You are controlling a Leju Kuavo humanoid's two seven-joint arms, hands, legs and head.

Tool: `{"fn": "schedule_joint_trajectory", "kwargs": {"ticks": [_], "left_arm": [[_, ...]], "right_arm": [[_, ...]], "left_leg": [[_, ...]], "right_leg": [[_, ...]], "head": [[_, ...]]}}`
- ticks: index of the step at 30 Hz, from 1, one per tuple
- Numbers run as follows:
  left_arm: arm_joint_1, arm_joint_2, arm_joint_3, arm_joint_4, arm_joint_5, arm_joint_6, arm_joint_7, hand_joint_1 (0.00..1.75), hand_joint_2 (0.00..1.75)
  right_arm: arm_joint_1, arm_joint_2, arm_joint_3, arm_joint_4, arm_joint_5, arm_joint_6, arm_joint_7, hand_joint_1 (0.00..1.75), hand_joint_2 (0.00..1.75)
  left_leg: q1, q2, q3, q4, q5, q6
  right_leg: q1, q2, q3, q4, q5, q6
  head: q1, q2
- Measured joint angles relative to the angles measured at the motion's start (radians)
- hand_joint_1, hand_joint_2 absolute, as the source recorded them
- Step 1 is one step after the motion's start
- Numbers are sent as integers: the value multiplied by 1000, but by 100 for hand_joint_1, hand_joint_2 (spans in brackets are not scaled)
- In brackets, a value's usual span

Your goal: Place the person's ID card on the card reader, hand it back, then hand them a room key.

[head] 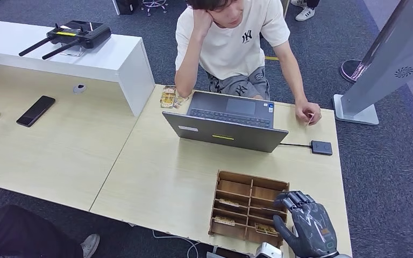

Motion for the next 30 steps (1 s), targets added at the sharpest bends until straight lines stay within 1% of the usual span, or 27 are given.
{"fn": "schedule_joint_trajectory", "kwargs": {"ticks": [10,17,22,30], "left_arm": [[0,0,0,0,-2,0,3,0,0],[-1,0,1,0,-3,-1,6,0,0],[-1,0,1,0,-5,-1,6,0,0],[-1,0,2,0,-7,-1,6,0,0]], "right_arm": [[-4,2,0,33,-1,6,3,79,175],[-11,4,0,55,1,6,3,74,175],[-23,10,0,69,3,3,3,64,175],[-44,17,-1,90,7,-6,3,61,175]], "left_leg": [[0,0,0,0,0,0],[0,0,0,0,0,0],[0,0,0,0,0,0],[0,0,0,0,0,0]], "right_leg": [[0,0,0,0,0,0],[0,0,0,0,0,0],[0,0,0,0,0,0],[0,0,0,0,0,0]], "head": [[0,0],[0,0],[0,0],[0,0]]}}
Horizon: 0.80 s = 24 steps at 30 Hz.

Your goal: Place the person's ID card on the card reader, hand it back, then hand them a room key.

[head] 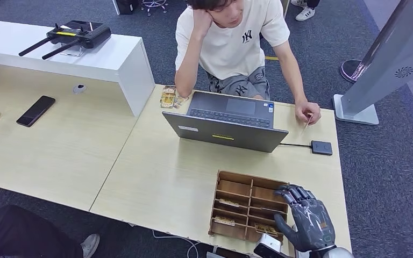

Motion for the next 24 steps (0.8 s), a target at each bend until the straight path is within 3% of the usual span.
{"fn": "schedule_joint_trajectory", "kwargs": {"ticks": [24], "left_arm": [[0,0,3,0,2,4,0,0,0]], "right_arm": [[-8,3,-2,24,4,-1,0,74,175]], "left_leg": [[0,0,0,0,0,0]], "right_leg": [[0,0,0,0,0,0]], "head": [[0,0]]}}
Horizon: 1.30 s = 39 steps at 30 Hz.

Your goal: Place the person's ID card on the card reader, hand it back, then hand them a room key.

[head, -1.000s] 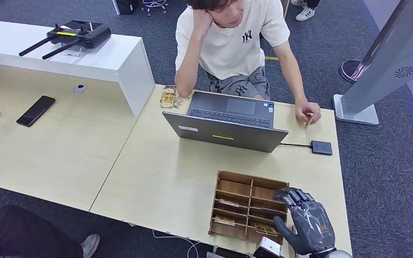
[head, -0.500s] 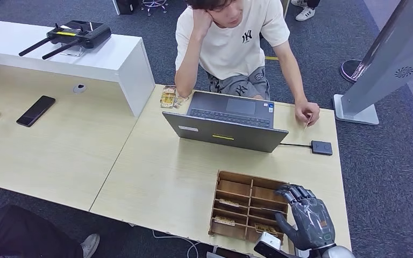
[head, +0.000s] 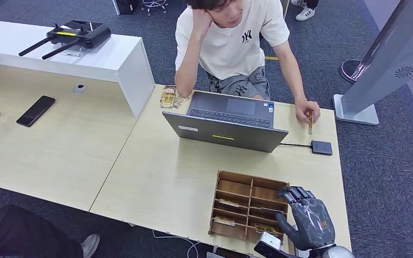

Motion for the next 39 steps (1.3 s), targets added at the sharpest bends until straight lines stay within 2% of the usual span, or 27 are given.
{"fn": "schedule_joint_trajectory", "kwargs": {"ticks": [12,23,28,32,33,39], "left_arm": [[0,-1,3,0,5,6,0,0,0],[0,-1,9,0,8,7,3,0,0],[0,-1,14,0,9,7,4,0,0],[0,-1,19,0,11,7,5,0,0],[0,-1,20,0,11,8,5,0,0],[0,-1,22,0,12,8,6,0,0]], "right_arm": [[3,0,0,0,0,2,7,61,175],[12,0,1,6,-2,5,7,70,175],[13,0,2,8,-5,8,7,85,175],[15,0,3,9,-6,12,7,128,175],[16,0,3,9,-6,12,7,132,175],[18,0,4,9,-9,16,7,127,175]], "left_leg": [[0,0,0,0,0,0],[0,0,0,0,0,0],[0,0,0,0,0,0],[0,0,0,0,0,0],[0,0,0,0,0,0],[0,0,0,0,0,0]], "right_leg": [[0,0,0,0,0,0],[0,0,0,0,0,0],[0,0,0,0,0,0],[0,0,0,0,0,0],[0,0,0,0,0,0],[0,0,0,0,0,0]], "head": [[0,0],[0,0],[0,0],[0,0],[0,0],[0,0]]}}
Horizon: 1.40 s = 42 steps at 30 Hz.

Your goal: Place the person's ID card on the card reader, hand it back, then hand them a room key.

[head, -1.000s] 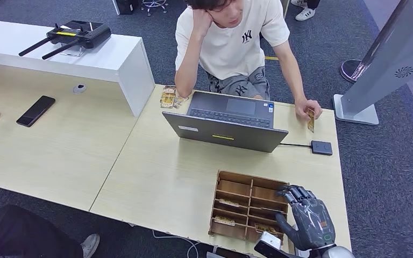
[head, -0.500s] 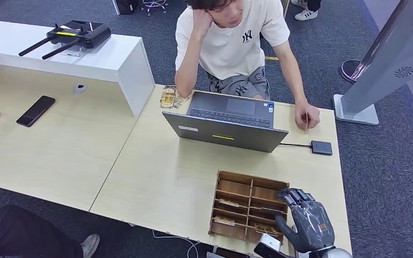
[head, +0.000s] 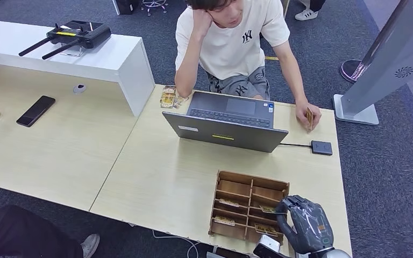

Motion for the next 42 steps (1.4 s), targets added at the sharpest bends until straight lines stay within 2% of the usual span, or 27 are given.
{"fn": "schedule_joint_trajectory", "kwargs": {"ticks": [3,14,27,42], "left_arm": [[0,0,0,0,0,0,0,0,0],[0,0,0,0,0,0,3,0,0],[0,1,0,0,0,0,3,0,0],[0,2,0,0,13,1,3,0,0]], "right_arm": [[0,0,0,0,0,0,0,120,175],[1,0,0,0,-1,2,3,117,175],[-2,11,-3,-4,-59,29,11,136,175],[-12,31,-74,-101,-316,152,28,162,175]], "left_leg": [[0,0,0,0,0,0],[0,0,0,0,0,0],[0,0,0,0,0,0],[0,0,0,0,0,0]], "right_leg": [[0,0,0,0,0,0],[0,0,0,0,0,0],[0,0,0,0,0,0],[0,0,0,0,0,0]], "head": [[0,0],[0,0],[0,0],[0,0]]}}
